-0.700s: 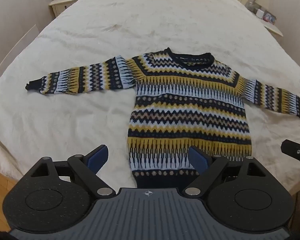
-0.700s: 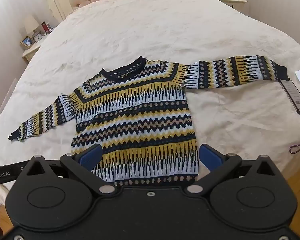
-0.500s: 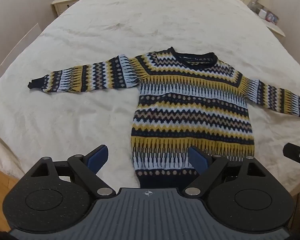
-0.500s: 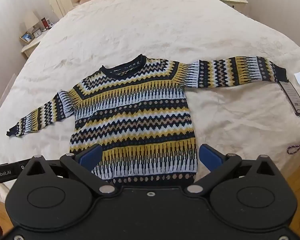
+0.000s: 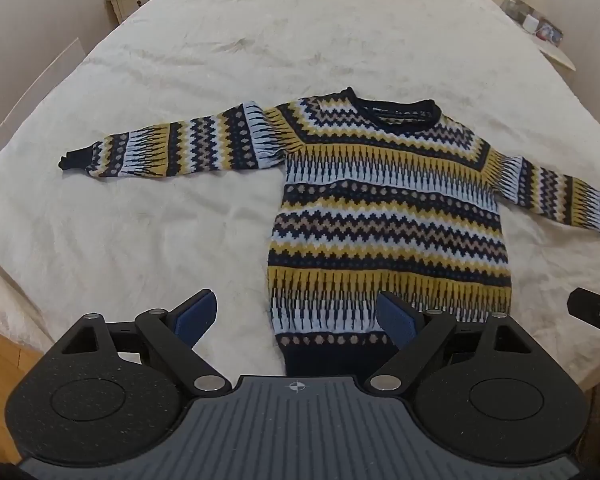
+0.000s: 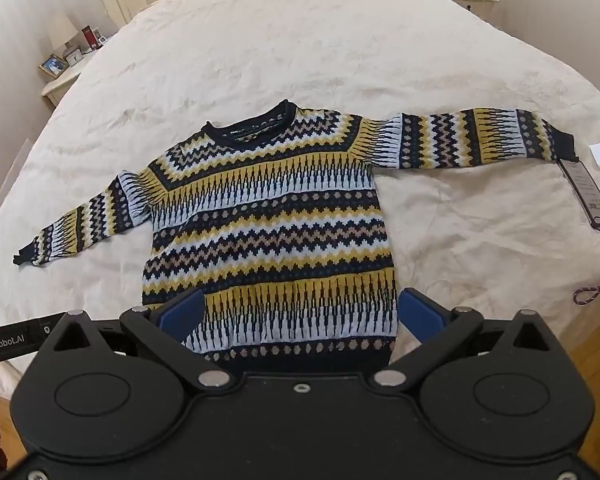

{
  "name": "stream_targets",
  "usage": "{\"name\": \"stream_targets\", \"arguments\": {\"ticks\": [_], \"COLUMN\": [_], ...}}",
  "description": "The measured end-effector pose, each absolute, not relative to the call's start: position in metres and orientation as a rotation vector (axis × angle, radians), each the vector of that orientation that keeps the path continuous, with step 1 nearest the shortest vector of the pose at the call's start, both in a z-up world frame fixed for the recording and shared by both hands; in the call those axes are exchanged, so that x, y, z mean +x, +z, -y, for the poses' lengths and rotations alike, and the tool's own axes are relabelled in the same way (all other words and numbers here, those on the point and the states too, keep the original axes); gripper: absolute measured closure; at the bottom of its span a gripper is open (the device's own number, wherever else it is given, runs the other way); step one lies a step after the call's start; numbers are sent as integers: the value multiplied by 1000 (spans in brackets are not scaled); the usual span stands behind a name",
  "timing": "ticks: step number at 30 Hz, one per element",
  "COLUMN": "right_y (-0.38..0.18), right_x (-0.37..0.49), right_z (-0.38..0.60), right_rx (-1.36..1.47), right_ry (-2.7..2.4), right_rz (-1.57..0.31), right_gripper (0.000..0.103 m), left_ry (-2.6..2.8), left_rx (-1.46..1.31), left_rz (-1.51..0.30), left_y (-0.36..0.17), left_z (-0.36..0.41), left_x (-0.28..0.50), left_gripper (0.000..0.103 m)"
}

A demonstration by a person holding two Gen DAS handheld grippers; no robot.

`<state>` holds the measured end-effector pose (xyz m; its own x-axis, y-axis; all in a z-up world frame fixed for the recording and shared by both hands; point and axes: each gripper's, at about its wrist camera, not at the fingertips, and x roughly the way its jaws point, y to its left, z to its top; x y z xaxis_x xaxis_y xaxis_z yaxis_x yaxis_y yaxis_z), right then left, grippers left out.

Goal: Fold small clothes

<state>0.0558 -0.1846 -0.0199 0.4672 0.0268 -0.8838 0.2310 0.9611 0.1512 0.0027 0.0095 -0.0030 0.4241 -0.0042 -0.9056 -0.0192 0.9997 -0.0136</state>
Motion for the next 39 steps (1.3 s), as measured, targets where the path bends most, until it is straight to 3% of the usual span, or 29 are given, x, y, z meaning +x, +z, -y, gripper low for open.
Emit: {"name": "stream_targets", "arguments": {"ticks": [39], "right_y": [-32], "right_x": [74], "right_z": [188], "right_rx": [306], "right_ry": [-85], "right_rz": [-1156], "right_gripper": [1], "left_ry": [28], "left_rx": [35], "left_rz": [-1254], "left_y": [-17], "left_z": [0], "left_x": [23], "left_gripper": [16]}}
